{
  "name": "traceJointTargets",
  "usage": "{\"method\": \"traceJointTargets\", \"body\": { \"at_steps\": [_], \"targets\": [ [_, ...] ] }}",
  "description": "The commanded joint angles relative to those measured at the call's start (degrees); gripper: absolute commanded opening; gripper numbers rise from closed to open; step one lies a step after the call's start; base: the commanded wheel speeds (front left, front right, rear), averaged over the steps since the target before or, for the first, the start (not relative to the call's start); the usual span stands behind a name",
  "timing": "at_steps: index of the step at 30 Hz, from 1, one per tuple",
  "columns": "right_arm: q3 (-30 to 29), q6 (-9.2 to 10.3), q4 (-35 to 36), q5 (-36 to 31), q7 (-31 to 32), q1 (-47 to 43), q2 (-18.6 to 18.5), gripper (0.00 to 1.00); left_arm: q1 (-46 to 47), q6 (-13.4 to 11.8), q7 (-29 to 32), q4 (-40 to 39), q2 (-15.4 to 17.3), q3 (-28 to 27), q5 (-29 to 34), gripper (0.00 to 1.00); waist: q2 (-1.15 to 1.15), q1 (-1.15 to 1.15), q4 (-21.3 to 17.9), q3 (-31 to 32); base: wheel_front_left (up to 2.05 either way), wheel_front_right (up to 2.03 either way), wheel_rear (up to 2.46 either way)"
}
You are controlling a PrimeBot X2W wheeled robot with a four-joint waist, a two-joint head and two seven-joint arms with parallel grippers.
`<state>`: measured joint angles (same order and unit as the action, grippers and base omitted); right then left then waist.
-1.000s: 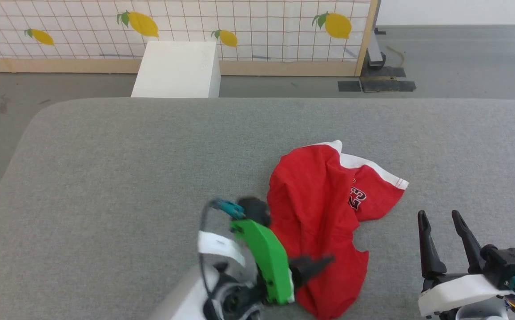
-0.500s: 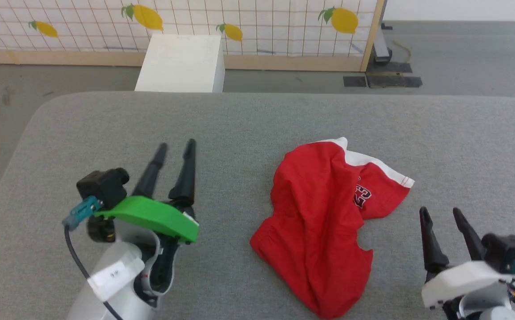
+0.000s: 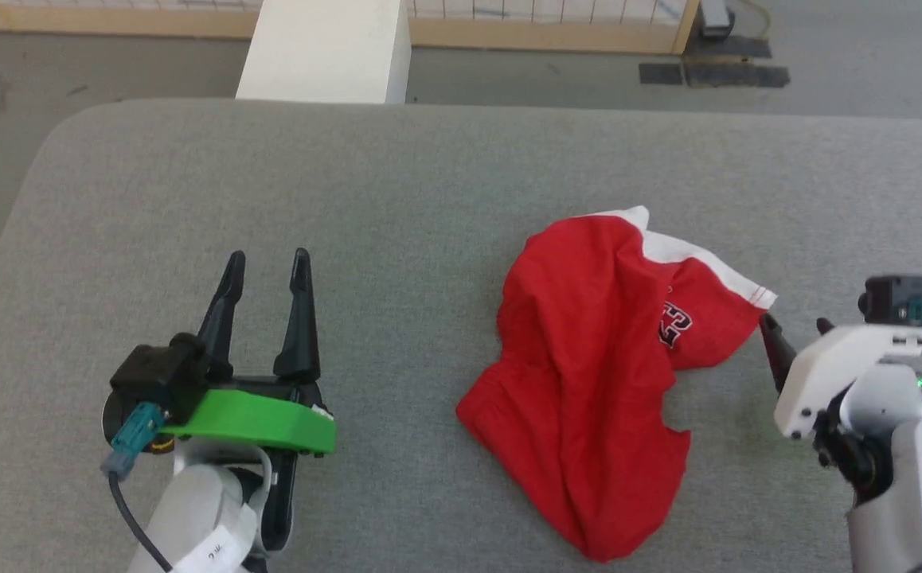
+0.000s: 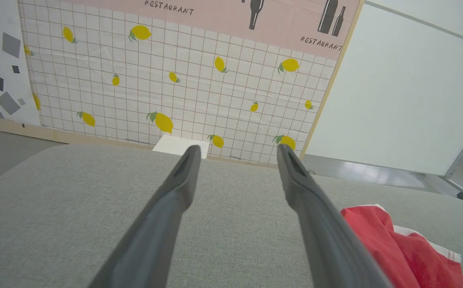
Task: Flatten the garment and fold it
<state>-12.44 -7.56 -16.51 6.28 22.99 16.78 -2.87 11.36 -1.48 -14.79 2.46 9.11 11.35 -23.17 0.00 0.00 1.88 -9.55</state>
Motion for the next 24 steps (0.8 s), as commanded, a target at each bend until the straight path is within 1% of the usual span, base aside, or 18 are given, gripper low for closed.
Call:
{"method": "traceJointTargets", "body": {
  "at_steps": [1, 2, 5, 10, 15, 16, 17, 18, 21, 22, 24],
  "targets": [
    [-0.5, 0.08, -0.2, -1.2, 2.8, 1.9, 0.0, 1.00, -1.3, 0.6, -0.2, -0.6, -0.7, -0.8, 0.9, 1.00, 0.00, 0.00, 1.6, -2.4, 0.00, 0.00, 0.00],
    [-1.4, 0.08, 0.3, -4.2, 8.3, 3.9, 0.0, 1.00, -2.0, 1.3, -0.2, -1.4, -2.1, -2.2, 2.0, 1.00, 0.00, 0.00, 2.8, -4.2, 0.00, 0.00, 0.00],
    [-1.7, 0.08, 0.7, -6.0, 13.0, 5.5, 0.0, 1.00, -2.1, 2.4, -0.2, -1.9, -3.2, -3.3, 3.0, 1.00, 0.00, 0.00, 3.6, -5.9, 0.00, 0.00, 0.00],
    [-0.8, 0.08, 1.0, -7.7, 17.8, 6.6, 0.0, 1.00, -1.9, 3.8, -0.2, -2.1, -4.7, -4.5, 4.1, 1.00, 0.00, 0.00, 4.7, -8.0, 0.00, 0.00, 0.00],
    [0.5, 0.08, 0.7, -8.0, 21.1, 6.1, 0.0, 1.00, -1.4, 4.8, -0.2, -1.8, -5.6, -4.9, 4.9, 1.00, 0.00, 0.00, 5.4, -8.9, 0.00, 0.00, 0.00],
    [0.8, 0.08, 1.0, -7.9, 22.7, 5.7, 0.0, 0.36, -1.2, 5.3, -0.2, -1.6, -5.9, -5.1, 5.1, 1.00, 0.00, 0.00, 5.5, -9.0, 0.00, 0.00, 0.00],
    [0.8, 0.08, 1.3, -7.9, 22.9, 5.5, 0.0, 0.02, -1.2, 5.4, -0.2, -1.5, -5.9, -5.1, 5.1, 1.00, 0.00, 0.00, 5.5, -8.9, 0.00, 0.00, 0.00],
    [0.8, 0.08, 1.9, -8.0, 22.8, 5.5, -0.1, 0.00, -1.3, 5.5, -0.2, -1.3, -6.0, -5.2, 5.2, 1.00, 0.00, 0.00, 5.5, -8.8, 0.00, 0.00, 0.00],
    [0.4, 0.08, 3.2, -7.6, 22.8, 5.1, -1.1, 0.00, -1.5, 5.9, -0.2, -0.9, -6.1, -5.1, 5.3, 1.00, 0.00, 0.00, 5.3, -8.4, 0.00, 0.00, 0.00],
    [0.0, 0.08, 5.4, -6.5, 23.7, 4.0, -2.9, 0.00, -1.8, 6.2, -0.2, -0.6, -6.2, -5.0, 5.3, 1.00, 0.00, 0.00, 5.1, -7.6, 0.00, 0.00, 0.00],
    [-1.1, 0.08, 7.3, -5.8, 24.8, 2.7, -4.4, 0.00, -2.1, 6.3, -0.2, -0.4, -6.2, -5.0, 5.1, 1.00, 0.00, 0.00, 4.9, -7.0, 0.00, 0.00, 0.00]
  ]
}}
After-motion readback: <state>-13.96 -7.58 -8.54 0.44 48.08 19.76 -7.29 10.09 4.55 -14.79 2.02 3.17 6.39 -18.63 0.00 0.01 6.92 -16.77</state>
